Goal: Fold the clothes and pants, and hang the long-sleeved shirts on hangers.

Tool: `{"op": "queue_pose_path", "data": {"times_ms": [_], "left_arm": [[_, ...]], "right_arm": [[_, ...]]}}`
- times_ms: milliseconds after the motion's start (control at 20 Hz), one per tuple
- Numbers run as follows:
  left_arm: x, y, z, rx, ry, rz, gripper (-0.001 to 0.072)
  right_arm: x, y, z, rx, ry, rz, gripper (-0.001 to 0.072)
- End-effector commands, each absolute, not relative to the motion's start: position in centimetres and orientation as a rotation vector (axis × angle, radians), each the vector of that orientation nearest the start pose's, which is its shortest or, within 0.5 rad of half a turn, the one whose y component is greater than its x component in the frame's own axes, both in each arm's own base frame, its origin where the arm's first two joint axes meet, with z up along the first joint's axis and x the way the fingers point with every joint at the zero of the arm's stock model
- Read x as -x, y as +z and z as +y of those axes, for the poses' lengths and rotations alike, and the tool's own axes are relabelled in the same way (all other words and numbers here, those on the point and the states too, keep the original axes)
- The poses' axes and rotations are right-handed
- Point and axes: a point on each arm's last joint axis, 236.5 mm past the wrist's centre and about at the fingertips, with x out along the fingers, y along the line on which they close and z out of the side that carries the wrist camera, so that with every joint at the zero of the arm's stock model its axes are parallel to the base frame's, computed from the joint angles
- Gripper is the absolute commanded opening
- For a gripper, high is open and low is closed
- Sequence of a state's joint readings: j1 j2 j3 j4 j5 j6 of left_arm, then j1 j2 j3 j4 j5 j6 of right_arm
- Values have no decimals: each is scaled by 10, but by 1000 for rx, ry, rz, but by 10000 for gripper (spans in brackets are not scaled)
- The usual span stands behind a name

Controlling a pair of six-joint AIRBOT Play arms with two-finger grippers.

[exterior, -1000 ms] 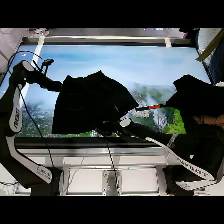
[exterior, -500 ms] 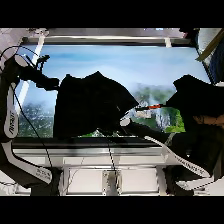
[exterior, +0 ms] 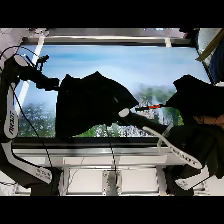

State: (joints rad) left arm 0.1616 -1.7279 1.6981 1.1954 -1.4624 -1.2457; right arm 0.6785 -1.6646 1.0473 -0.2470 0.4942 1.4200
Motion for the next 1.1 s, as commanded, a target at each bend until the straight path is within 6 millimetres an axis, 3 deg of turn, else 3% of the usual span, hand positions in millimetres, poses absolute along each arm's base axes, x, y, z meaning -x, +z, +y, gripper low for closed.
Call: {"op": "queue_pose_path", "data": {"times_ms": [0, 150, 300, 450, 600, 650, 700, 750, 900, 950, 1050], "left_arm": [[-432, -1, -21, 189, -387, 1483, 41], [-390, -24, -47, 196, -421, 1578, 41], [-336, -56, -98, 174, -428, 1601, 41], [-289, -75, -170, 207, -462, 1528, 42], [-257, -82, -232, 221, -515, 1471, 53], [-252, -79, -249, 221, -548, 1454, 144], [-250, -75, -261, 210, -575, 1436, 418], [-252, -69, -267, 203, -592, 1420, 720], [-277, -27, -258, 228, -600, 1318, 690], [-285, -10, -242, 217, -591, 1275, 690], [-286, 18, -190, 135, -519, 1228, 690]], "right_arm": [[-349, -74, 345, -730, 561, 1380, 17], [-392, -58, 266, -707, 475, 1303, 17], [-433, -29, 205, -769, 406, 1209, 17], [-459, -8, 174, -690, 390, 1142, 17], [-474, 10, 166, -591, 397, 1088, 19], [-473, 15, 167, -579, 408, 1091, 101], [-470, 18, 168, -568, 424, 1105, 340], [-465, 20, 167, -551, 438, 1131, 481], [-449, 31, 140, -480, 447, 1210, 483], [-448, 44, 122, -457, 430, 1190, 483], [-440, 75, 74, -377, 363, 1129, 483]]}}
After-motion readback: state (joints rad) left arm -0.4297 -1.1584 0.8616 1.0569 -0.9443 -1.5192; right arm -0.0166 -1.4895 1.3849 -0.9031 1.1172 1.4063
